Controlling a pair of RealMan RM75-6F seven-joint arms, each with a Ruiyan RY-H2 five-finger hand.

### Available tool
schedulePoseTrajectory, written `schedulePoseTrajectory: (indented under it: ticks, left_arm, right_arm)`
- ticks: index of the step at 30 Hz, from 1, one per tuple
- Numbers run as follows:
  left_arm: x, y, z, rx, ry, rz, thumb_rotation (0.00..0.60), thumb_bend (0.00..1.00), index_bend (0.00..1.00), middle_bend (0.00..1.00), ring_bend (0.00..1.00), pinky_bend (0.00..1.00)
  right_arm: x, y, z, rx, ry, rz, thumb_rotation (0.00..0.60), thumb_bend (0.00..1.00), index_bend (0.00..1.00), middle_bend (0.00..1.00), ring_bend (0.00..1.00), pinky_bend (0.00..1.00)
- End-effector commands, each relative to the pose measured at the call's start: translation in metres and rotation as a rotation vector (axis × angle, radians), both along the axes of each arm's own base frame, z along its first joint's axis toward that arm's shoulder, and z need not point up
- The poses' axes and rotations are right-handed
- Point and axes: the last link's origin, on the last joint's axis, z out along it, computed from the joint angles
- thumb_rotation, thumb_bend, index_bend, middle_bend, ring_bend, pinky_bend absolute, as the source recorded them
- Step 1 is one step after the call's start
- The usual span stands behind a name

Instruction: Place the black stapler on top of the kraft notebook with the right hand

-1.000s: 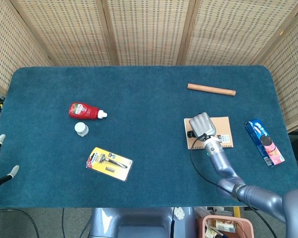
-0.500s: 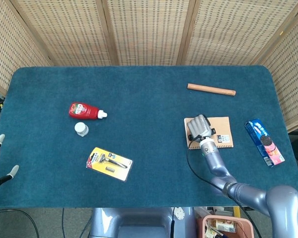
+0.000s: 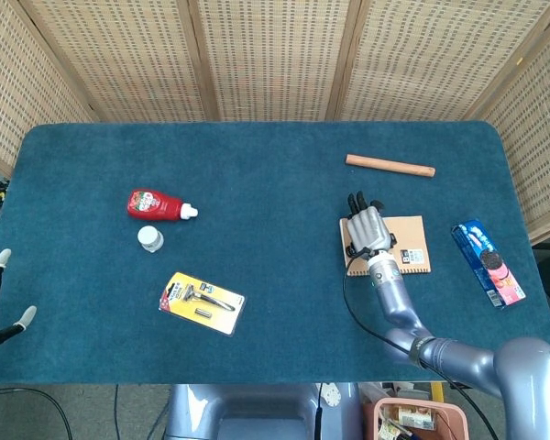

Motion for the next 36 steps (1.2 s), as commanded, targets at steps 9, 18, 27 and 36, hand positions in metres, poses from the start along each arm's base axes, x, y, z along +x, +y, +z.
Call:
schedulePoseTrajectory:
  ticks: [9, 18, 27, 36]
  left_arm:
    - [-0.001, -0.001, 0.002, 0.003, -0.008, 0.001, 0.600, 0.21, 0.03, 0.00, 0.00, 0.00]
    - [0.000, -0.005, 0.002, -0.003, -0.019, -0.008, 0.600, 0.21, 0.03, 0.00, 0.00, 0.00]
    - [0.002, -0.008, 0.002, -0.013, -0.022, -0.010, 0.600, 0.21, 0.01, 0.00, 0.00, 0.00]
    - [0.006, -0.011, 0.000, -0.016, -0.015, -0.029, 0.600, 0.21, 0.00, 0.00, 0.00, 0.00]
  right_arm:
    - [0.022, 0.019, 0.036, -0.088, -0.018, 0.045, 0.600, 0.06, 0.12, 0.00, 0.00, 0.27]
    - [0.013, 0.081, 0.078, -0.032, -0.323, 0.107, 0.600, 0.06, 0.03, 0.00, 0.00, 0.09]
    - [-0.041, 0.153, 0.094, 0.000, -0.626, 0.121, 0.600, 0.06, 0.03, 0.00, 0.00, 0.08]
    - [-0.095, 0.190, 0.100, -0.068, -0.774, 0.029, 0.600, 0.06, 0.01, 0.00, 0.00, 0.07]
